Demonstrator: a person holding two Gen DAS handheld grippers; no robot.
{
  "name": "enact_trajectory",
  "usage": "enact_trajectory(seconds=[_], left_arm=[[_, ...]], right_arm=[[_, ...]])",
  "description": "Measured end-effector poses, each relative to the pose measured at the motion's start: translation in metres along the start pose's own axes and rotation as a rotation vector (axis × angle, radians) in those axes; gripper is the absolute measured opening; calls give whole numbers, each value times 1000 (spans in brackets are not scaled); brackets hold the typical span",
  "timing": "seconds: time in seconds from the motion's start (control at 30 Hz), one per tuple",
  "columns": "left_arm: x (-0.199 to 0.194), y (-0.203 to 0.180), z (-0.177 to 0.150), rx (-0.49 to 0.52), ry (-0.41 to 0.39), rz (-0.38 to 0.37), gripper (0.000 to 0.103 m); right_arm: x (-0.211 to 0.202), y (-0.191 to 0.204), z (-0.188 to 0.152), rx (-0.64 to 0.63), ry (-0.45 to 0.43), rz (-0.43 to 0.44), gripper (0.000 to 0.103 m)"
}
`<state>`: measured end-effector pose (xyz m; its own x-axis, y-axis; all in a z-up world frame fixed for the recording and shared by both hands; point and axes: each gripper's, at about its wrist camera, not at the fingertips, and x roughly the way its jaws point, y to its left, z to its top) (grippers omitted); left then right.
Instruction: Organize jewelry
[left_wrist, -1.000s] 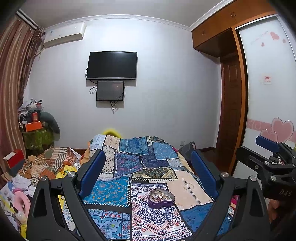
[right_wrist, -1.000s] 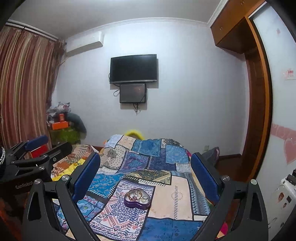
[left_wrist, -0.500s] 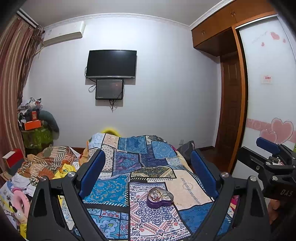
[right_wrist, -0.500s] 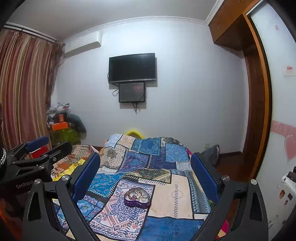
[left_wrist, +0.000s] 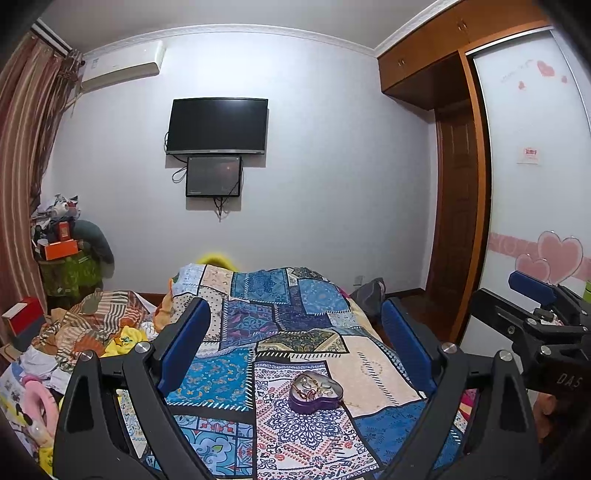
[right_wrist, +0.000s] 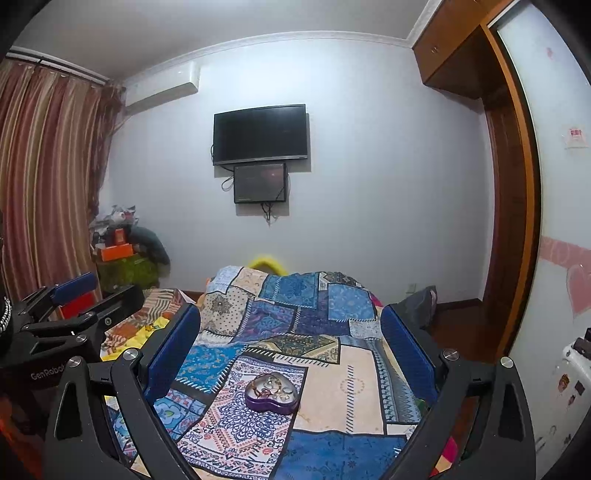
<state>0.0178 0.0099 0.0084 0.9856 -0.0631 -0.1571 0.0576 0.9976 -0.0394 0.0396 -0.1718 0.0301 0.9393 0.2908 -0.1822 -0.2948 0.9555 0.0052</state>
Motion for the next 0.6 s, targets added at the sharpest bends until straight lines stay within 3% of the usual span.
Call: enact_trajectory(seconds=[0.6], left_arm=[[4, 5, 1, -7, 8, -4, 94]], right_arm=[[0, 0, -1, 10, 6, 3, 97]])
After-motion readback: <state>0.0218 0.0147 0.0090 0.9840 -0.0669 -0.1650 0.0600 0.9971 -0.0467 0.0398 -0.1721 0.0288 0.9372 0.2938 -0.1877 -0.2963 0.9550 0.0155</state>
